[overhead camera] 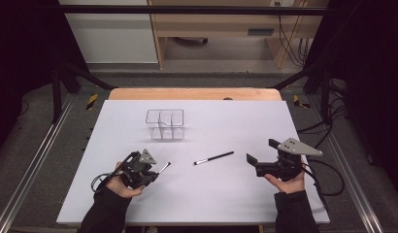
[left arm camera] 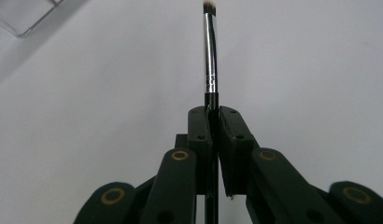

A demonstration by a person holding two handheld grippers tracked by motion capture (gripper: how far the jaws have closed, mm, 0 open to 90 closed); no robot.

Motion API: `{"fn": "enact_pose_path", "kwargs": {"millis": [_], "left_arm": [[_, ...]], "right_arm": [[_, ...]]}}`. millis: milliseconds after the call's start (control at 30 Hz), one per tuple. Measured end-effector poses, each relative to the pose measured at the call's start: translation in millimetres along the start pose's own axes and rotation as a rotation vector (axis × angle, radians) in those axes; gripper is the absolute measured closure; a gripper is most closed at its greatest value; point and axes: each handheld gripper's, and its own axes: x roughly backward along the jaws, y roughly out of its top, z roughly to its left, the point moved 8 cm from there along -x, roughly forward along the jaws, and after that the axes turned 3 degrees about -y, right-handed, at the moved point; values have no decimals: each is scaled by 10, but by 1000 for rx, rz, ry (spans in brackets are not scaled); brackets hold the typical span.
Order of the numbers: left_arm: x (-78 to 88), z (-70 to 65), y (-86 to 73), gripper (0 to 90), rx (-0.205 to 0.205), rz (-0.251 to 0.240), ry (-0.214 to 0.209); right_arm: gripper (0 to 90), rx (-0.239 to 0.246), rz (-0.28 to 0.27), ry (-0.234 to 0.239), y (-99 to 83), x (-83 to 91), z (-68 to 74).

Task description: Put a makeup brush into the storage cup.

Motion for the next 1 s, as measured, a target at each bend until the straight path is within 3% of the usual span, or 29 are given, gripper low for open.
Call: {"fn": "enact_pose_path", "kwargs": {"millis": [167, 400, 1000], "left_arm": [[77, 11, 52, 832, 6, -68, 17], [128, 12, 97, 832, 16, -118, 39], [320, 72, 215, 832, 78, -310, 99]], "right_arm": [[31, 0, 4, 1, -5, -3, 3], [30, 2, 2, 1, -4, -2, 0], [29, 1, 5, 1, -10, -10, 6]]}}
